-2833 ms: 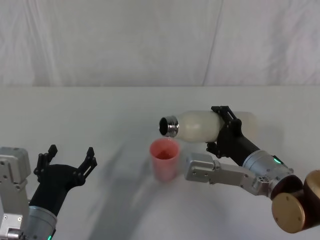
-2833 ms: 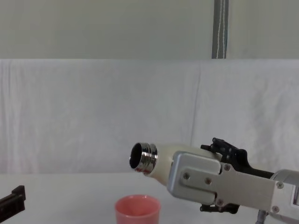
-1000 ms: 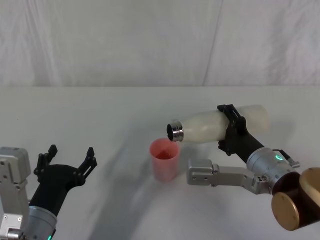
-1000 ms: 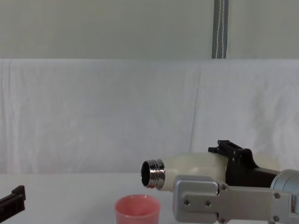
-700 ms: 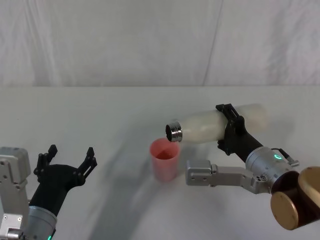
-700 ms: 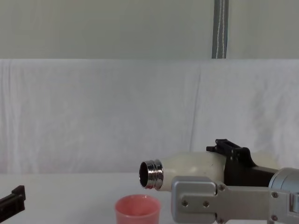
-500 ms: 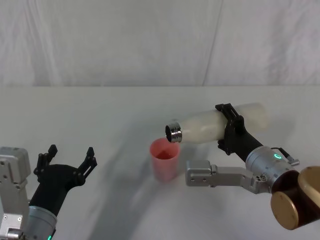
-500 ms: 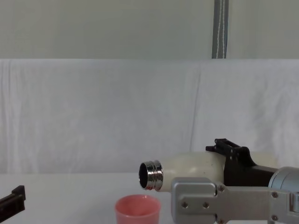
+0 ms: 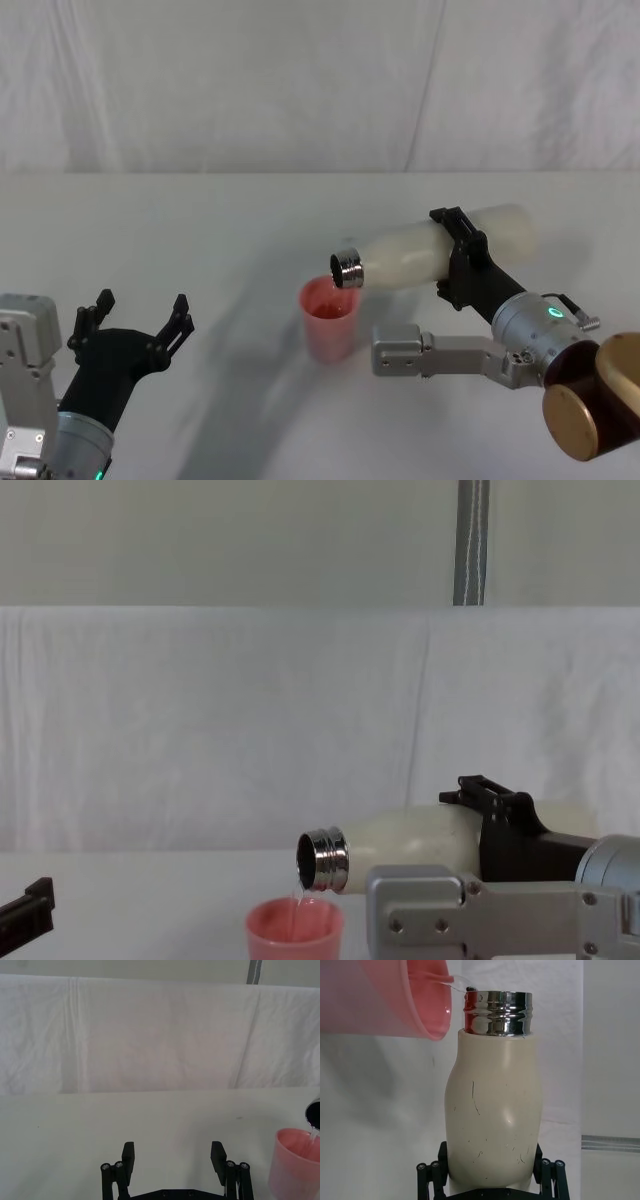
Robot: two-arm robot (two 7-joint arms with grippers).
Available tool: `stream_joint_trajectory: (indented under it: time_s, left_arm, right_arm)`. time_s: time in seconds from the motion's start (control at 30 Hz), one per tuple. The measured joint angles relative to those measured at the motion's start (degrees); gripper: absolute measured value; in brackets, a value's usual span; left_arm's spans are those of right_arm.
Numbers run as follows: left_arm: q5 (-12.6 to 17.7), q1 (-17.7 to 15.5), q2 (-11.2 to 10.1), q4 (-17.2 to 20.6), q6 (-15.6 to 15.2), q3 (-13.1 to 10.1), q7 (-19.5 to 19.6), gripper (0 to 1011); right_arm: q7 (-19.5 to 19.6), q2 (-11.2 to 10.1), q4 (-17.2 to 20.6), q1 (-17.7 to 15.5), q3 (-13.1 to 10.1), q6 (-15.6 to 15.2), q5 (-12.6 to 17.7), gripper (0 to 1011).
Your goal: Grasp the thermos with one hand and pour water into the cup lid.
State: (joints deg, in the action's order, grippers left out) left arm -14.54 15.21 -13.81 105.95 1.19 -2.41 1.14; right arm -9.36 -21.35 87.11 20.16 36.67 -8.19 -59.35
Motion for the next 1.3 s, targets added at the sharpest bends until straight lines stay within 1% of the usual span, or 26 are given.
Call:
stream_joint_trajectory:
  time_s: [0.7,1.3]
  left_arm:
    - [0.00,0.00,0.00,0.00,0.00,0.00,0.00,1001]
    - [0.00,0.00,0.00,0.00,0.00,0.00,0.00,1001]
  right_arm:
    - [-0.39,-0.50,0.64,0.05,-0.50,-0.20,0.13,962]
    - [-1.05,-0.84,1.12,0.63,-0.25,-0.25,-0.46,962]
